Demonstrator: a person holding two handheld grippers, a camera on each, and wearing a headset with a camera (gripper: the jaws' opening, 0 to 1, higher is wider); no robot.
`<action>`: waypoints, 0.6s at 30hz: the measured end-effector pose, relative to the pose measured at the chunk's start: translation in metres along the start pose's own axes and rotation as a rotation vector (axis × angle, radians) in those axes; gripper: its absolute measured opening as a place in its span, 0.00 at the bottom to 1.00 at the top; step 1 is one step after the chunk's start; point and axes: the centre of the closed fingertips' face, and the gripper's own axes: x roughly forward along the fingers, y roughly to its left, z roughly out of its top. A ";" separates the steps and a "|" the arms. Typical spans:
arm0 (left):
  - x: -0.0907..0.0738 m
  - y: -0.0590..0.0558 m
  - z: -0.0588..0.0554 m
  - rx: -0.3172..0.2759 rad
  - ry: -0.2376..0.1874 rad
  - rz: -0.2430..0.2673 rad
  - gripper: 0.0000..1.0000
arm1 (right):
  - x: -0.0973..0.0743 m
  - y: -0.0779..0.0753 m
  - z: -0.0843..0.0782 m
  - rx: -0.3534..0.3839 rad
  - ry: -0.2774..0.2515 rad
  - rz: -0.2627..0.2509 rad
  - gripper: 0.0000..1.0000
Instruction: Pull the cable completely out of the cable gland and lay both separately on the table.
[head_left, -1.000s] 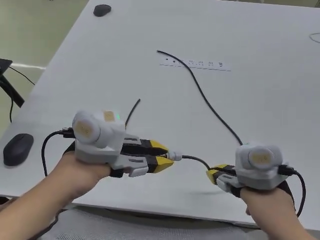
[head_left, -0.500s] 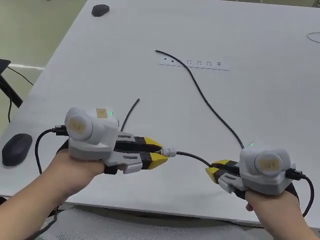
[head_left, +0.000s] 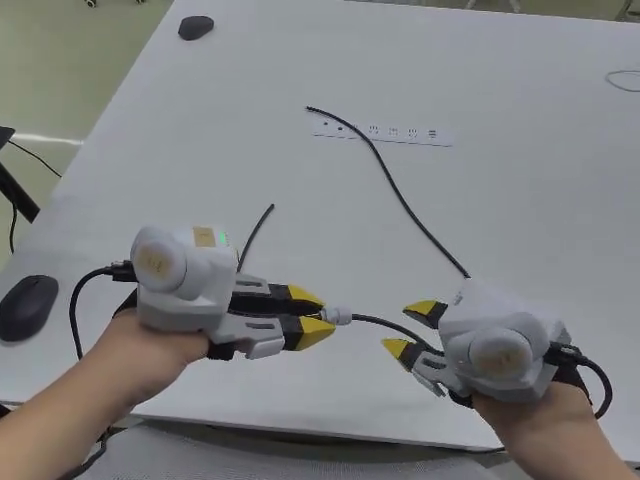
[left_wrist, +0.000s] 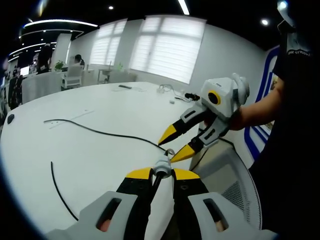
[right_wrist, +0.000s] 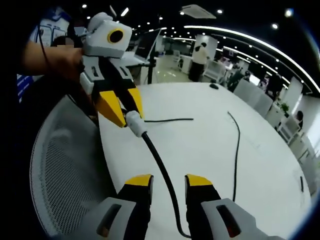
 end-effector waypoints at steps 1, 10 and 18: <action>0.000 0.000 0.000 0.001 0.000 0.000 0.15 | 0.000 0.000 0.001 -0.007 -0.002 0.001 0.22; 0.001 0.001 0.001 0.015 0.009 -0.002 0.15 | 0.005 0.007 0.027 -0.094 -0.032 0.027 0.17; 0.003 0.002 0.000 0.014 0.016 -0.005 0.15 | 0.008 0.013 0.035 -0.150 -0.038 0.047 0.13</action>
